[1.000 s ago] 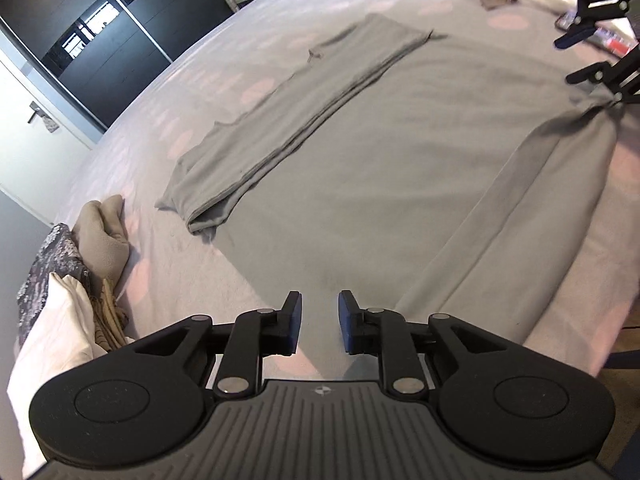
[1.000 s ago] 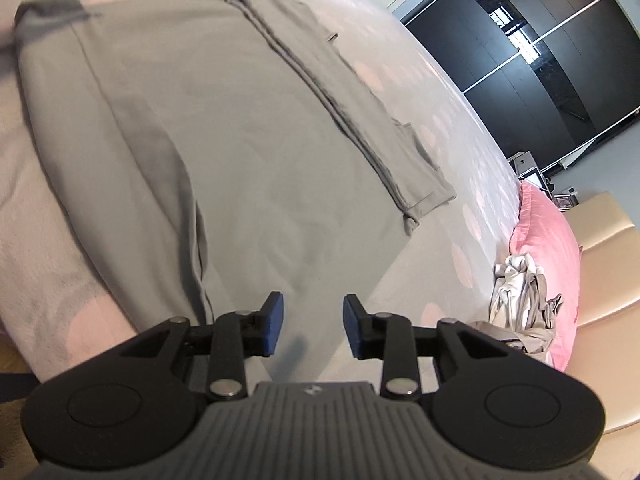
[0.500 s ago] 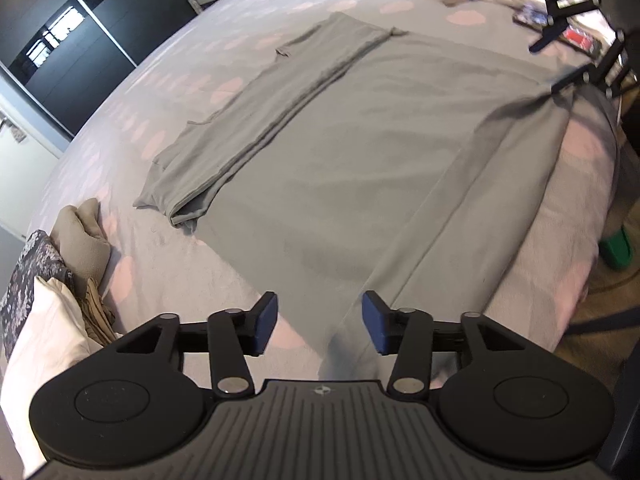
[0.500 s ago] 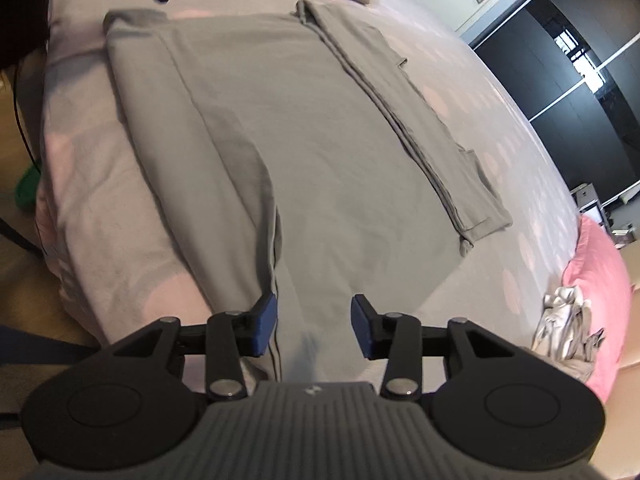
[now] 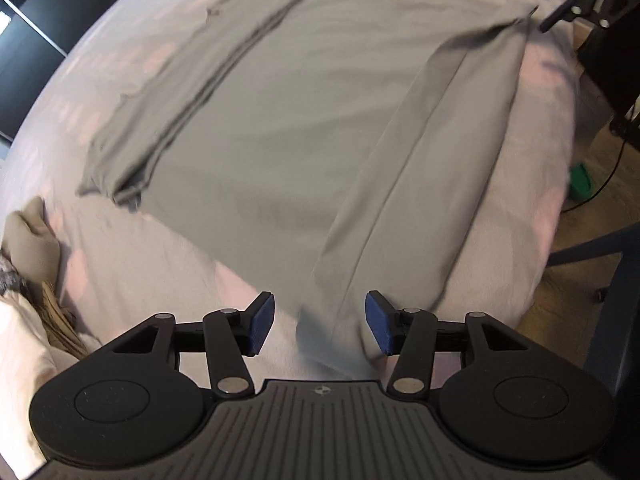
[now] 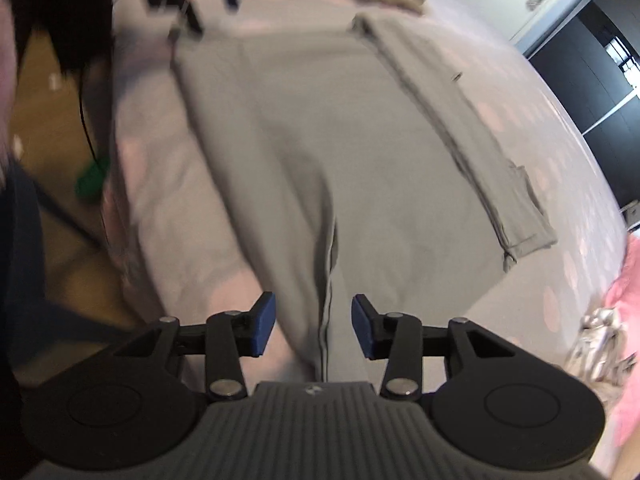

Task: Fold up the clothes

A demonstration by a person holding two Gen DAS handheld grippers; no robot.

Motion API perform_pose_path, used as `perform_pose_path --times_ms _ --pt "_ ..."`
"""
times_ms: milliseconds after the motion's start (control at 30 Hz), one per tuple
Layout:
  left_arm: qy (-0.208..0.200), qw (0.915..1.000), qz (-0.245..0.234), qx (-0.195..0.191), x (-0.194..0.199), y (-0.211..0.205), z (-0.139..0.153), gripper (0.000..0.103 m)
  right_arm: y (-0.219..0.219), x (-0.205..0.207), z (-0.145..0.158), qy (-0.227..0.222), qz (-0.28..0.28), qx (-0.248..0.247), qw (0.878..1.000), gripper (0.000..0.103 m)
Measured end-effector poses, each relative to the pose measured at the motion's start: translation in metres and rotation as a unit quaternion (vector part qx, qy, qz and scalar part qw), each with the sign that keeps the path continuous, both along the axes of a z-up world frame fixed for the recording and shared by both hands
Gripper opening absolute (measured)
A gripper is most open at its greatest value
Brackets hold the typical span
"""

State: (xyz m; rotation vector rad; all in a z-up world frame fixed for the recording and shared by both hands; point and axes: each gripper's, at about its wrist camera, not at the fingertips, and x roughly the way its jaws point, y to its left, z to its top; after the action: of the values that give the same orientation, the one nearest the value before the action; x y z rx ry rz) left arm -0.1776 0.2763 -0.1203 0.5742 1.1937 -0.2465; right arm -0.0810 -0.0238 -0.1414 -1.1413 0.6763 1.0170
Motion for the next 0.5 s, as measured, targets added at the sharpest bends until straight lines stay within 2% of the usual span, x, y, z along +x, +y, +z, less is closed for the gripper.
perform_pose_path --times_ms 133,267,367,400,500 --pt "0.0 0.9999 0.012 -0.009 -0.002 0.004 -0.004 0.048 0.0 0.003 -0.019 -0.053 -0.029 -0.051 0.997 0.043" --pt "-0.002 0.9999 -0.002 -0.01 -0.005 -0.001 -0.007 0.048 -0.004 0.004 -0.026 -0.064 -0.038 -0.069 0.995 0.037" --pt "0.0 0.9999 -0.016 -0.003 -0.006 -0.007 -0.01 0.048 -0.007 -0.003 -0.034 -0.069 -0.024 -0.086 0.994 0.022" --pt "0.0 0.9998 -0.018 0.0 -0.007 -0.008 -0.011 0.048 -0.008 -0.005 -0.035 -0.075 -0.023 -0.088 0.993 0.013" --pt "0.001 0.9999 -0.01 -0.001 -0.009 -0.006 -0.014 0.048 -0.011 -0.002 -0.031 -0.085 -0.035 -0.075 0.993 0.008"
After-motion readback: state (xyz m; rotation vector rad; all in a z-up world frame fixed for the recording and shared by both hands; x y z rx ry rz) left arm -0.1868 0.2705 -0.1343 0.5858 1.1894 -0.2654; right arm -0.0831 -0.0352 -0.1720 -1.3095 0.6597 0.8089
